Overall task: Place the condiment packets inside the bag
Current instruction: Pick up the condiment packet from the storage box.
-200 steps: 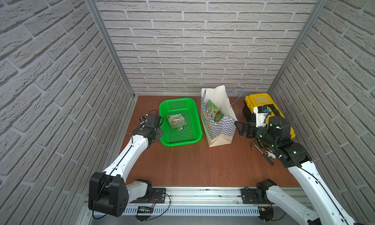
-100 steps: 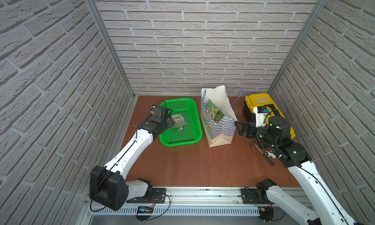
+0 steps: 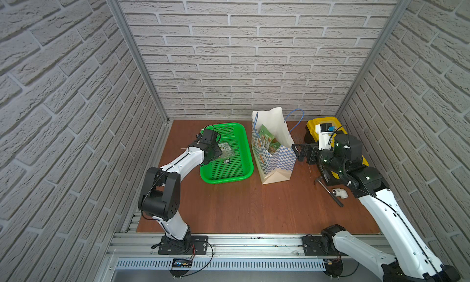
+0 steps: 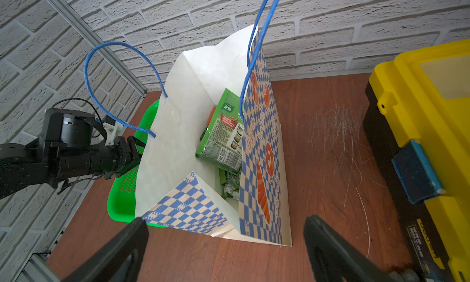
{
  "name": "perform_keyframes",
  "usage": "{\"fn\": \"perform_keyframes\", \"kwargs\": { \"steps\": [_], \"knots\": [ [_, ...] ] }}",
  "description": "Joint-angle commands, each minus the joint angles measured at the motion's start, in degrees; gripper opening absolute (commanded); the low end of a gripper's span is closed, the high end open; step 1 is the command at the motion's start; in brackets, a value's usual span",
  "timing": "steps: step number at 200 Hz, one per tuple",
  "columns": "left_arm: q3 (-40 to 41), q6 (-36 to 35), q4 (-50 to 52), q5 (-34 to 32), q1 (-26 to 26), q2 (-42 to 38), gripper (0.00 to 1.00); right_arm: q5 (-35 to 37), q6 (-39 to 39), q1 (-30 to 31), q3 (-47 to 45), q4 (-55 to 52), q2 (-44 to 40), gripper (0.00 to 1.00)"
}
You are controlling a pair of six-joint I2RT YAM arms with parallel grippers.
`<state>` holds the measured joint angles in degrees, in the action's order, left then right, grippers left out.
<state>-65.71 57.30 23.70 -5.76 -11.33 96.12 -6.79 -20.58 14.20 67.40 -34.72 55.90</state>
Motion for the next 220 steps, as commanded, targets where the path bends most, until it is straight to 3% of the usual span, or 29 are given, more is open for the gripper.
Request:
{"fn": "perform_keyframes", "kwargs": {
  "steps": [1,36,63,107,123,148,220],
  "knots": [
    [-0.6,3.5,-3.3,-0.2,1.3,2.0,0.66,-1.7,0.0,-0.7,2.7,1.3,2.7,0.99],
    [-0.4,5.1,-7.7,1.4,2.5,5.6,0.64,-3.1,0.1,-1.3,7.1,2.5,8.5,0.99],
    [1.7,4.2,-14.2,1.6,2.6,6.3,0.54,-3.5,-0.1,-2.1,9.3,3.2,11.9,0.99],
    [2.4,3.3,-18.2,3.3,3.0,8.1,0.26,-3.0,0.1,-3.4,10.0,3.4,13.9,0.99],
    [2.7,2.2,-19.8,5.4,3.1,8.3,0.2,-3.8,0.2,-3.9,9.5,3.8,14.1,0.99],
    [3.5,0.2,-21.3,7.7,3.0,6.9,0.0,-5.3,0.2,-4.8,7.1,4.6,13.1,0.99],
    [5.9,-0.4,-19.2,8.6,2.7,-3.4,0.0,-8.1,-0.9,-6.9,3.7,6.2,8.2,0.99]
  ]
}}
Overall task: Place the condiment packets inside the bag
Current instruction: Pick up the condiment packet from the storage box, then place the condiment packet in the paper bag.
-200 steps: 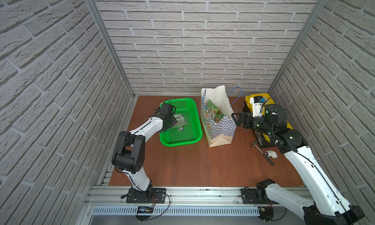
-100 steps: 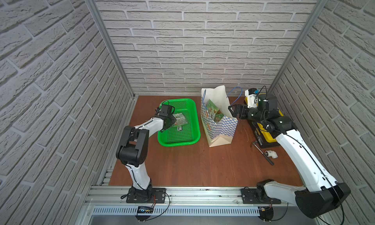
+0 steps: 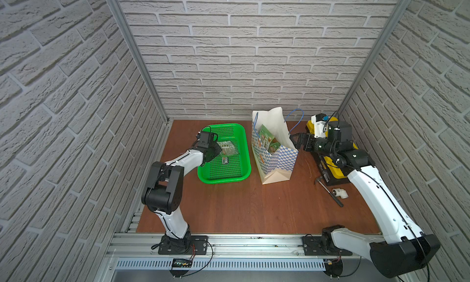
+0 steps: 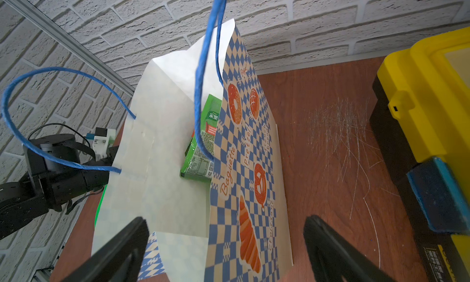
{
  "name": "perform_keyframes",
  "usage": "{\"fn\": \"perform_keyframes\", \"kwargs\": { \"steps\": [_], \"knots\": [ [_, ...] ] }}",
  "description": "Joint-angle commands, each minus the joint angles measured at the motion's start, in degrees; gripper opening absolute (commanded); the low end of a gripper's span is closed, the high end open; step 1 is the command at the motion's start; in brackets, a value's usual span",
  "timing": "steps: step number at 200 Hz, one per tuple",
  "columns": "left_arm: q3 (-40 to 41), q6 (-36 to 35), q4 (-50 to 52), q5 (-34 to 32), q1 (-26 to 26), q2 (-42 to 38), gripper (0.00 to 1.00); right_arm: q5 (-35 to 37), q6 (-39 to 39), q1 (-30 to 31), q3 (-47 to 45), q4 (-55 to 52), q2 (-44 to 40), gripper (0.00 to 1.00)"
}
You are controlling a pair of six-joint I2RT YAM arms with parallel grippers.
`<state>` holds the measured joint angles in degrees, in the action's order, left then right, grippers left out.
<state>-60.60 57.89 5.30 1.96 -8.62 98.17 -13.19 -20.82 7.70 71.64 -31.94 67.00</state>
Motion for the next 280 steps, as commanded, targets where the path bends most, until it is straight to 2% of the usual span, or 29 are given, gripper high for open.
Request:
{"fn": "perform_keyframes", "kwargs": {
  "steps": [1,97,173,224,280],
  "knots": [
    [0.8,-1.0,-0.8,0.8,0.0,-5.6,0.0,-1.7,-0.6,-0.4,-0.5,3.4,-3.0,0.99],
    [1.2,-3.0,5.2,-1.9,-3.7,-24.0,0.0,-2.9,-2.0,-0.6,-2.0,4.4,-5.8,0.99],
    [-4.7,-6.6,11.8,-9.0,-11.1,-38.1,0.0,-1.5,-3.0,-0.7,-3.7,4.0,-10.4,0.99],
    [-13.0,-9.1,12.8,-9.6,-17.0,-39.7,0.0,0.1,-3.6,-0.7,-6.8,3.8,-13.9,0.99],
    [-25.7,-13.1,12.5,-10.0,-25.8,-33.4,0.0,3.0,-3.0,-0.9,-10.0,1.7,-18.7,0.99]
  ]
}}
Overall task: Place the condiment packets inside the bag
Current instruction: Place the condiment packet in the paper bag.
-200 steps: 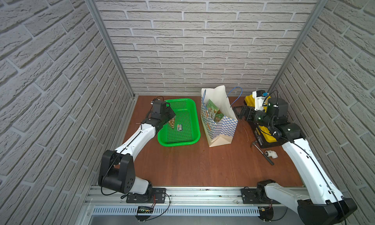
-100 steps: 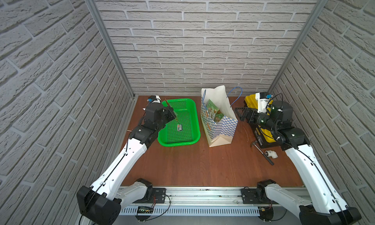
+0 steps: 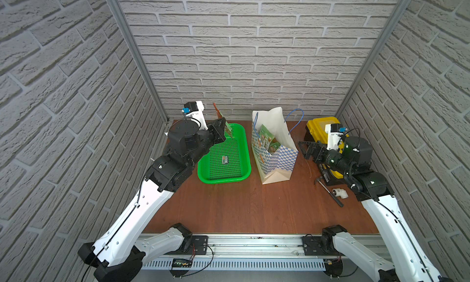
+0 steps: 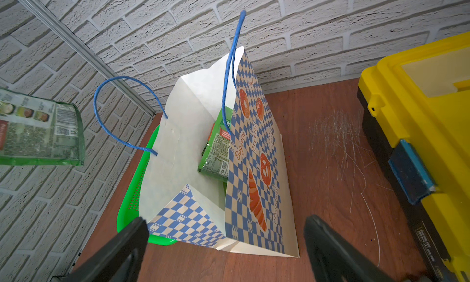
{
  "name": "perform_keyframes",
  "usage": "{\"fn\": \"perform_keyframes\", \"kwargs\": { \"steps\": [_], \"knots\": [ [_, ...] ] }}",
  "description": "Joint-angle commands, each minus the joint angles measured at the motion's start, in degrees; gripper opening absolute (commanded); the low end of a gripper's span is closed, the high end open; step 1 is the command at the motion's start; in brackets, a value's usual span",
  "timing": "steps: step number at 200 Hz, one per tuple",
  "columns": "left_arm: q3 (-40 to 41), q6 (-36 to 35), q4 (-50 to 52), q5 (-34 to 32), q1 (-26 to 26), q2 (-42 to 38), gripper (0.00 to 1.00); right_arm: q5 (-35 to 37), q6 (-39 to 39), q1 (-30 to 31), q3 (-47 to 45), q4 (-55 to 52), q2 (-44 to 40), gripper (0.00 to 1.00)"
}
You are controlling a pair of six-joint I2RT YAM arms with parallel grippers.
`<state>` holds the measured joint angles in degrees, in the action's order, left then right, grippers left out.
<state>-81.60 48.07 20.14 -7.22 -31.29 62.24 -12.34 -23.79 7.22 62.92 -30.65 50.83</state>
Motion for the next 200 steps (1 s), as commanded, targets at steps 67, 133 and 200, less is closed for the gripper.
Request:
{"fn": "perform_keyframes", "kwargs": {
  "steps": [67,133,200],
  "knots": [
    [-20.8,-9.1,-3.1,-2.3,-12.8,16.0,0.0,5.4,1.6,-0.5,-3.9,-2.4,-7.4,0.99],
    [-36.1,-9.8,-0.6,-0.6,-14.6,31.7,0.0,6.5,2.5,-0.7,-6.4,-3.4,-10.1,0.99],
    [-41.9,-8.1,4.4,-0.2,-13.5,43.6,0.0,7.6,3.8,-0.9,-8.3,-4.5,-11.8,0.99]
  ]
}}
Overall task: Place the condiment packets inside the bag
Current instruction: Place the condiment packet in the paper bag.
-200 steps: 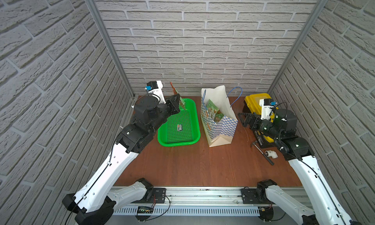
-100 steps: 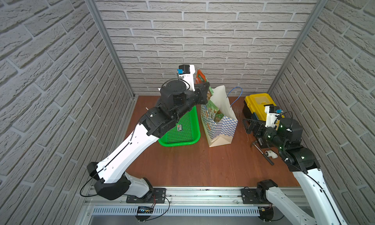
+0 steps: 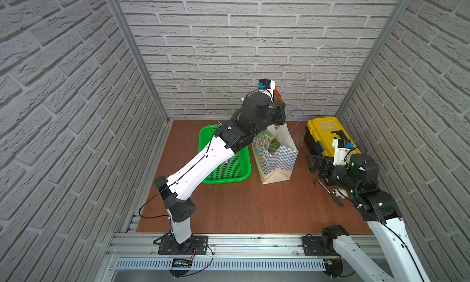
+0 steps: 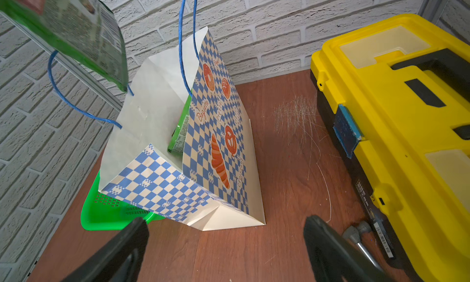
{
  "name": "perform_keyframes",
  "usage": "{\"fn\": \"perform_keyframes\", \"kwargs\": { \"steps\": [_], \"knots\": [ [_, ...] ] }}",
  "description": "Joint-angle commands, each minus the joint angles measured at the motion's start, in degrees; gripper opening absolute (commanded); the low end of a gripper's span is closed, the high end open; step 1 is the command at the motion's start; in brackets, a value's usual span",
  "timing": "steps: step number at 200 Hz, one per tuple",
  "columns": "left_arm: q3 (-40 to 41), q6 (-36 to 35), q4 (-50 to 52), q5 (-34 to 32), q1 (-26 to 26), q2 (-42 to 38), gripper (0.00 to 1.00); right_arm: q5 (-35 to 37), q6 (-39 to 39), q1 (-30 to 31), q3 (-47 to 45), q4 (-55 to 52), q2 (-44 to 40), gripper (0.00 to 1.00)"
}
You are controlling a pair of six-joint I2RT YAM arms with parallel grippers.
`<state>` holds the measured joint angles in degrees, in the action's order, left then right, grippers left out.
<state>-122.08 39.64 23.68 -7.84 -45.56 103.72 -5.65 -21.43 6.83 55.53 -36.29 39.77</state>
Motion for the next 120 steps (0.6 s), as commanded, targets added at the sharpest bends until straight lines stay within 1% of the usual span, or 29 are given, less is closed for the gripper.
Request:
{"fn": "perform_keyframes", "kwargs": {
  "steps": [1,31,44,61,90,98,109,120],
  "knots": [
    [-1.4,0.4,0.9,0.4,0.9,2.2,0.0,0.9,1.4,-0.5,-1.0,1.1,-0.8,0.99],
    [0.2,2.3,2.8,1.2,2.2,4.3,0.0,0.9,1.5,-0.6,-1.8,1.2,-1.2,0.99],
    [0.6,2.9,3.4,1.8,2.7,4.7,0.22,1.0,1.7,-0.6,-2.1,1.1,-1.2,0.99],
    [1.9,3.0,3.1,2.6,2.7,3.8,0.34,0.9,1.7,-0.7,-2.1,1.0,-1.1,0.99],
    [5.8,3.1,1.6,3.2,2.7,0.3,0.37,0.8,1.7,-0.8,-2.2,0.9,-1.2,0.99],
    [7.5,3.0,0.8,3.4,2.6,-1.1,0.38,0.8,1.7,-0.8,-2.3,0.9,-1.3,0.99],
    [9.8,2.8,-0.3,3.7,2.5,-3.2,0.43,0.9,1.7,-0.8,-2.5,0.9,-1.5,0.99],
    [12.1,2.3,-1.3,4.1,2.3,-5.4,0.44,1.3,1.7,-0.8,-2.5,0.6,-1.9,0.99]
  ]
}}
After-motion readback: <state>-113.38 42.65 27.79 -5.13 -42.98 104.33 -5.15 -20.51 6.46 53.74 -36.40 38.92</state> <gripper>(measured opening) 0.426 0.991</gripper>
